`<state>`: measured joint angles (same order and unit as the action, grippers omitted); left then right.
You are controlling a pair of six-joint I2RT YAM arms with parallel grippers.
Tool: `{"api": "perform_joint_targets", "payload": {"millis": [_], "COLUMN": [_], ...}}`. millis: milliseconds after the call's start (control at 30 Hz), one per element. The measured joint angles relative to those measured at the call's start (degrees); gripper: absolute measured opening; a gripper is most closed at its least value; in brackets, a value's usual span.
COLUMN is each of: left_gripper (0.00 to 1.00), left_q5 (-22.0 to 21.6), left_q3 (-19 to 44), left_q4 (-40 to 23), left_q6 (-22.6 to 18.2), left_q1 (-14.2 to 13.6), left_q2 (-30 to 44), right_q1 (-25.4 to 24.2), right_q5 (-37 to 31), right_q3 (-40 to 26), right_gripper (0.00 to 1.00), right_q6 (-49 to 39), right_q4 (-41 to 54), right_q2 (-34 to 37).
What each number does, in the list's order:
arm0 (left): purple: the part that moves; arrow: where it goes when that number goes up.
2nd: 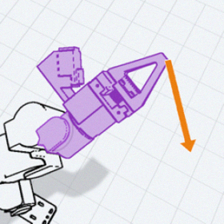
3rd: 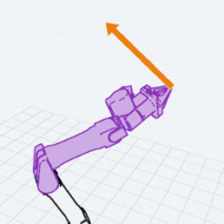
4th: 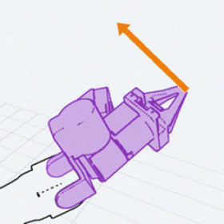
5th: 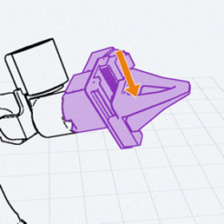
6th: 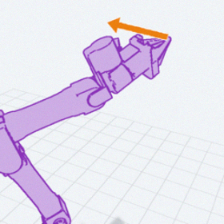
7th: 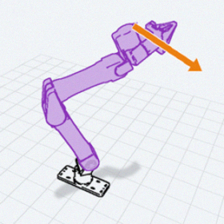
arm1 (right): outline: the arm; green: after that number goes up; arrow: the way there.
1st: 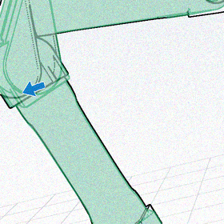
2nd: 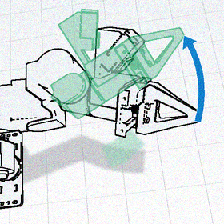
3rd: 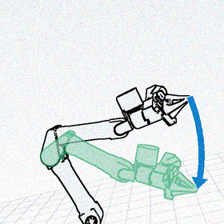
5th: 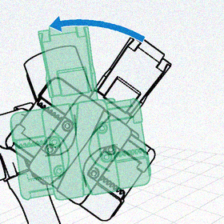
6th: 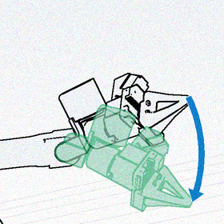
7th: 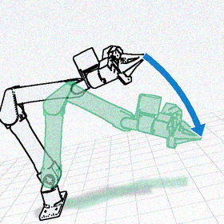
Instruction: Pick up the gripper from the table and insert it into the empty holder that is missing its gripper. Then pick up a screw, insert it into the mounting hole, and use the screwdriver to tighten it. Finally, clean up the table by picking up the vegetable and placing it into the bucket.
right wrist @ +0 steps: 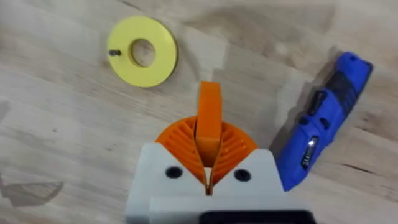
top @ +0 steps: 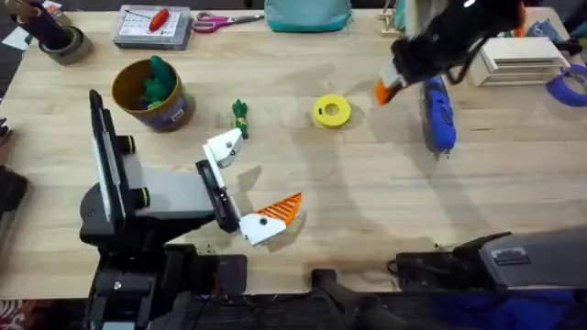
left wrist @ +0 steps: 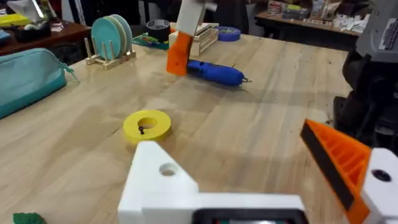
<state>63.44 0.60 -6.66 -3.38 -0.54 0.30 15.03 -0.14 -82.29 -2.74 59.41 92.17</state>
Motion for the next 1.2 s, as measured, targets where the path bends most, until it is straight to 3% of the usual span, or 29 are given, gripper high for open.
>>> {"api": "perform_joint_targets", "payload": {"millis": [267,467,800,867,900,1200], "left_gripper": [0.985,0.985,0.985,0.985,0.985,0.985], "left_q5": [0.0,0.0,0.0,0.0,0.0,0.0], "left_q3": [0.0,0.0,0.0,0.0,0.0,0.0], "left_q4": [0.0,0.0,0.0,0.0,0.0,0.0], "left_q6": [0.0,0.0,0.0,0.0,0.0,0.0], "left_q1": [0.0,0.0,0.0,0.0,0.0,0.0], "left_q2": [0.0,0.0,0.01,0.0,0.0,0.02], "right_q1": [0.37,4.24,7.3,7.26,6.94,4.33], "right_q5": [1.49,2.58,4.45,7.11,12.19,29.25], "right_q3": [-0.46,0.16,14.45,17.42,21.65,33.37], "right_gripper": [0.01,0.01,0.01,0.01,0.01,0.009], "right_q6": [0.77,1.36,7.25,8.51,10.84,22.35], "right_q4": [0.35,-5.02,-24.98,-29.29,-36.98,-62.82], "right_q2": [-9.84,-15.61,-24.03,-24.19,-24.18,-24.02]}}
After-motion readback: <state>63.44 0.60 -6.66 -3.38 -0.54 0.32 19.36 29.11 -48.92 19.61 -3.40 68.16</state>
